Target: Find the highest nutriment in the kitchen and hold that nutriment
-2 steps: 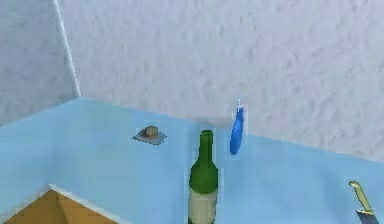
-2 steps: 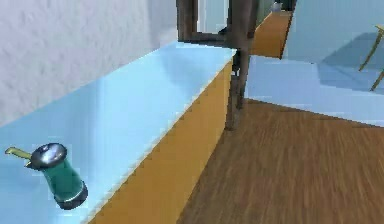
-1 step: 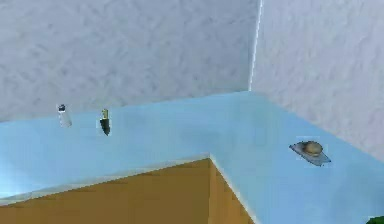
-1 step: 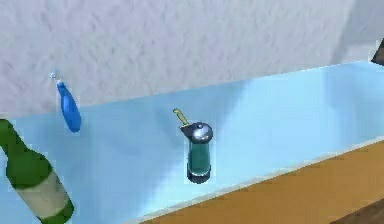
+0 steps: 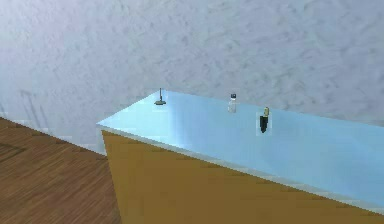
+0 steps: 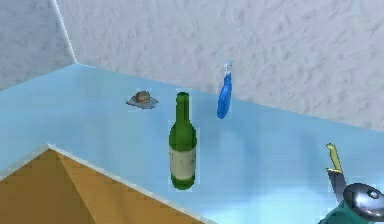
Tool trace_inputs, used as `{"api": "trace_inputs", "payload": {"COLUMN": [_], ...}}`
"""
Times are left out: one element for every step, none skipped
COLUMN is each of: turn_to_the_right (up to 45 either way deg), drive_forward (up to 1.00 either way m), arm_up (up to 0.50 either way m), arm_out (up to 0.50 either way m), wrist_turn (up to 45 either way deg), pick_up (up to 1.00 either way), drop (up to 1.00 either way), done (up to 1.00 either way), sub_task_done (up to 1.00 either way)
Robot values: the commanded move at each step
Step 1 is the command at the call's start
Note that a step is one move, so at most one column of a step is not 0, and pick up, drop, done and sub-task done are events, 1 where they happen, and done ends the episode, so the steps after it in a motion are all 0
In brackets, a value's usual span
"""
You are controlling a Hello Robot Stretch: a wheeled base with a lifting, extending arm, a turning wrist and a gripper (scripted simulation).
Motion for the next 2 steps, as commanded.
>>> {"api": "trace_inputs", "payload": {"turn_to_the_right": [-9.0, 0.0], "drive_forward": [0.0, 0.0], "arm_up": [0.0, 0.5], "arm_out": [0.0, 0.0], "wrist_turn": [0.0, 0.0], "pick_up": [0.0, 0.0], "drop": [0.0, 0.0], "done": [0.0, 0.0], "sub_task_done": [0.0, 0.0]}}
